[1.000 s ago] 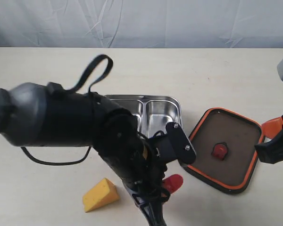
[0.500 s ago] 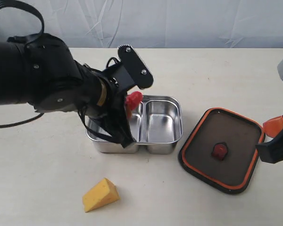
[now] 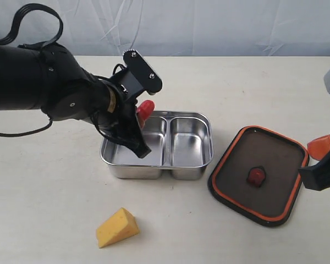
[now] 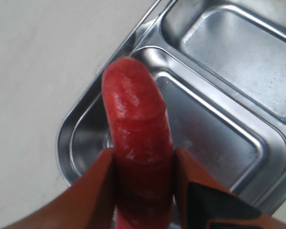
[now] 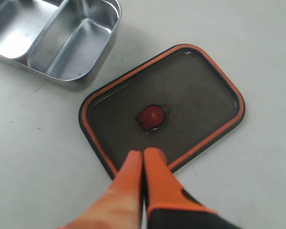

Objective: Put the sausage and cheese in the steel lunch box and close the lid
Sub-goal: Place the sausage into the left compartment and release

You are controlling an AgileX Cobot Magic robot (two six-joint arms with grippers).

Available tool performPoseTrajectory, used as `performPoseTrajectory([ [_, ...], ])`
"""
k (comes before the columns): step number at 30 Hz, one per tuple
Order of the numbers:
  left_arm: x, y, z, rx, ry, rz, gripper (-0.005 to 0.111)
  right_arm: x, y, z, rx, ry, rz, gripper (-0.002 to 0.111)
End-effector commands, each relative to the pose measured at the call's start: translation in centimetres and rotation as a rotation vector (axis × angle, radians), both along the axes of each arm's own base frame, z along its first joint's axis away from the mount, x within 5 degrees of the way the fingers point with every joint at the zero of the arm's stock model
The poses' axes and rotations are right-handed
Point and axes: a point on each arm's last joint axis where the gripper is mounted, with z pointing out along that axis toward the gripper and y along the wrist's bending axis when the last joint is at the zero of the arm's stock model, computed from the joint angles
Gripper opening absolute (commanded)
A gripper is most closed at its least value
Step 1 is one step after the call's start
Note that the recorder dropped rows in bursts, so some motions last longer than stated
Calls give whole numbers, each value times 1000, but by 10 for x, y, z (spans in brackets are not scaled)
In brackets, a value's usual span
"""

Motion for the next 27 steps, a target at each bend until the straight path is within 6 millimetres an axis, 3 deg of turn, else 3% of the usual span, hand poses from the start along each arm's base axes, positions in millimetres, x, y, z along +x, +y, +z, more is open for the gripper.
performPoseTrajectory([
  [1, 2, -2, -5, -15, 20, 14, 1, 0, -1, -1, -2, -11, -3, 0],
  [11, 1, -2, -6, -26, 44, 37, 45, 0, -2, -1, -3, -10, -4, 0],
  [21, -6, 8, -8, 90, 111, 42, 55, 0, -2, -1, -4, -8, -4, 0],
  [27, -27, 18, 8, 140, 253, -6, 55, 0, -2, -1, -7, -6, -5, 0],
])
